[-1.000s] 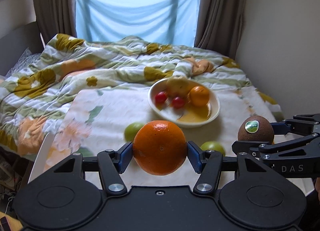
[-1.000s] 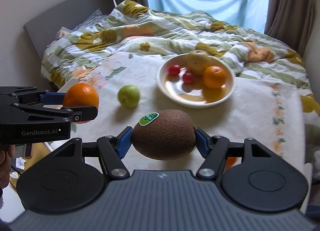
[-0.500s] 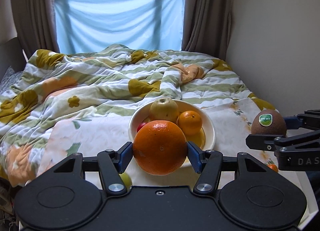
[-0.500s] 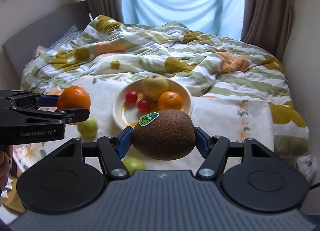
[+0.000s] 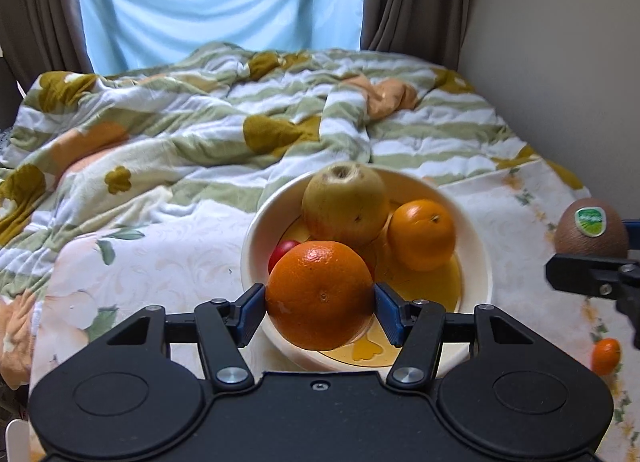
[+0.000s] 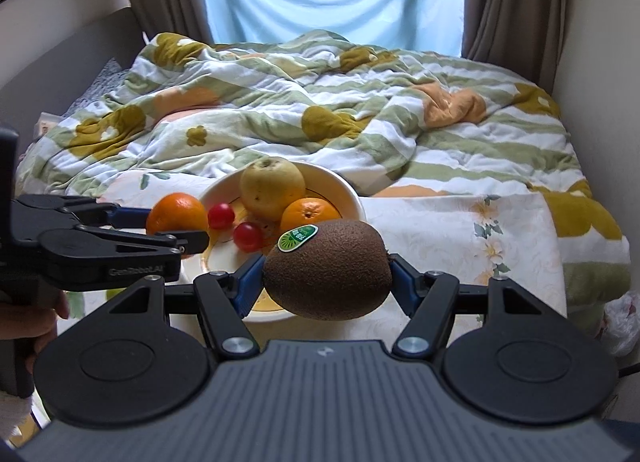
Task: Organize fruits
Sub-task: 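Carry the orange with the left tool while the right tool carries the kiwi to the bowl, then release the orange into the bowl with the left tool while the right tool releases the kiwi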
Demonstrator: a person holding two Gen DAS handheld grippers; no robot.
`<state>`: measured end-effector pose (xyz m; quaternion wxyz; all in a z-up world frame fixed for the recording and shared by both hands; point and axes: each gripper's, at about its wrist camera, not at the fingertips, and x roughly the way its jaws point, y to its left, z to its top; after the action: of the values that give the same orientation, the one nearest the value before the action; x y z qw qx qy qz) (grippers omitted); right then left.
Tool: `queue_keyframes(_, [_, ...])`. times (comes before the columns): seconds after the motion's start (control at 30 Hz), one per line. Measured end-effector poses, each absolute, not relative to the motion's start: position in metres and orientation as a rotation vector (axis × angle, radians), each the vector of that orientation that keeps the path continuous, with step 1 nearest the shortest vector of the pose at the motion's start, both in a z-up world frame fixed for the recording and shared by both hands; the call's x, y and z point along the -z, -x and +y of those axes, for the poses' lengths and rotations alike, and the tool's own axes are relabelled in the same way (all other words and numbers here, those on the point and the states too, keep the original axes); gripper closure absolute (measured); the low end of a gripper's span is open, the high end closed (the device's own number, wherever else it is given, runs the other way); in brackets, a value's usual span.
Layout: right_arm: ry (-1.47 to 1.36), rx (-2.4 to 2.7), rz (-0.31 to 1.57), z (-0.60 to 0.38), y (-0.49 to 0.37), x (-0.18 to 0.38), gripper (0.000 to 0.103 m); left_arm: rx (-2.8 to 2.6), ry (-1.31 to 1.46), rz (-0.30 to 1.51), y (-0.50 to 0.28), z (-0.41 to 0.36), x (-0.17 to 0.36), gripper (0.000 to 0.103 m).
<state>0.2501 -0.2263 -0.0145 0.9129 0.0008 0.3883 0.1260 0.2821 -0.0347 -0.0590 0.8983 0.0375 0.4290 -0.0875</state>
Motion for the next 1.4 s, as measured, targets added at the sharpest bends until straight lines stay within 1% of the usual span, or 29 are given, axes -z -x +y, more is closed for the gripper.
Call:
queue_keyframes(0.37, [-0.019,-0.224,0.841,-0.231,-0.267,0.031,0.022,0.208,-0.122,0.925,-0.3,-0.04,0.079,0.038])
queue_keyframes(0.4, [-0.019,-0.219,0.843,-0.232,-0.268,0.032,0.022,0.207,-0.123,0.912,-0.299,-0.039,0.077,0.034])
queue_keyframes(0.43, [-0.017,-0.215,0.844,-0.232,-0.268,0.032,0.022,0.205,-0.125,0.899,-0.3,-0.039,0.075,0.016])
queue_keyframes(0.47, [-0.016,-0.21,0.845,-0.232,-0.269,0.033,0.022,0.2,-0.126,0.887,-0.299,-0.038,0.072,0.001])
queue_keyframes(0.5, [-0.014,-0.207,0.846,-0.232,-0.269,0.033,0.022,0.195,-0.124,0.871,-0.297,-0.037,0.069,0.0])
queue_keyframes(0.9, [0.007,-0.242,0.858,-0.212,-0.279,0.035,0.022,0.144,-0.061,0.849,-0.262,-0.001,0.04,0.0])
queue_keyframes(1.4, [0.059,-0.321,0.925,-0.156,-0.298,0.078,0.022,0.048,-0.018,0.854,-0.22,0.044,0.034,0.0])
